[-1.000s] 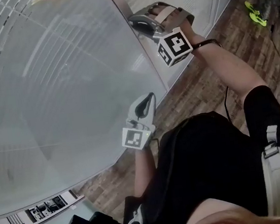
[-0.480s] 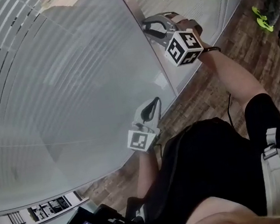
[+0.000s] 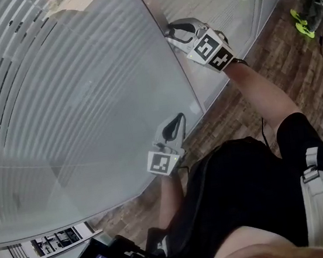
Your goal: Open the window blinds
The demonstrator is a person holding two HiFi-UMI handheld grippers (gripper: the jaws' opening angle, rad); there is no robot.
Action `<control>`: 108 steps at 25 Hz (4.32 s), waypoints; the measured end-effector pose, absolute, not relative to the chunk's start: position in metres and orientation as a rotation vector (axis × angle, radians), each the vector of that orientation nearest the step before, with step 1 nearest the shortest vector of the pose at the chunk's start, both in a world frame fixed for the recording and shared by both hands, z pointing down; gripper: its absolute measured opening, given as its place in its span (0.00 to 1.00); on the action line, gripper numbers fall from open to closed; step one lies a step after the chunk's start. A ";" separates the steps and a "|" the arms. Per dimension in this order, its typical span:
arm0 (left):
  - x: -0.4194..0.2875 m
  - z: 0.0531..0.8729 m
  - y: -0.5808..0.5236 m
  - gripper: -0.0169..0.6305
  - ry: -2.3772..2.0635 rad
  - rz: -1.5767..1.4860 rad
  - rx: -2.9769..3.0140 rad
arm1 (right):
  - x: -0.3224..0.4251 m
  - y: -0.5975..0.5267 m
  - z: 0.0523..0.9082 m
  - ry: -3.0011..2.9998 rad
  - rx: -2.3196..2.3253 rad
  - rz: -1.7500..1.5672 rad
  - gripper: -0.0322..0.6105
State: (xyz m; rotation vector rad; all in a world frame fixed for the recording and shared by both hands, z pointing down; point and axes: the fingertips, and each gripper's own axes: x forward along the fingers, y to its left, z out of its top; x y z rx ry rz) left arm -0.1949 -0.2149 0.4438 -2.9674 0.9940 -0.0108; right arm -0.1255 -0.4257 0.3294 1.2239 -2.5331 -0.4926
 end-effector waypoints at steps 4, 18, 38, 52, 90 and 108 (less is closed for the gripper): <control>-0.193 0.445 -0.213 0.03 0.998 -0.008 -2.972 | -0.118 -0.432 0.332 -2.679 1.300 -0.193 0.25; -0.189 0.442 -0.210 0.03 0.986 -0.003 -2.985 | -0.114 -0.435 0.326 -2.890 1.378 0.347 0.25; -0.189 0.442 -0.211 0.03 1.001 -0.005 -2.965 | -0.115 -0.440 0.327 -2.947 1.369 0.413 0.26; -0.180 0.446 -0.205 0.03 1.011 0.003 -3.013 | -0.115 -0.413 0.329 -2.306 1.061 -0.766 0.43; -0.175 0.446 -0.206 0.03 1.001 -0.022 -3.019 | -0.128 -0.423 0.325 -2.327 1.187 -0.677 0.25; -0.172 0.448 -0.208 0.03 1.002 -0.033 -3.021 | -0.120 -0.431 0.324 -2.698 1.291 -0.221 0.26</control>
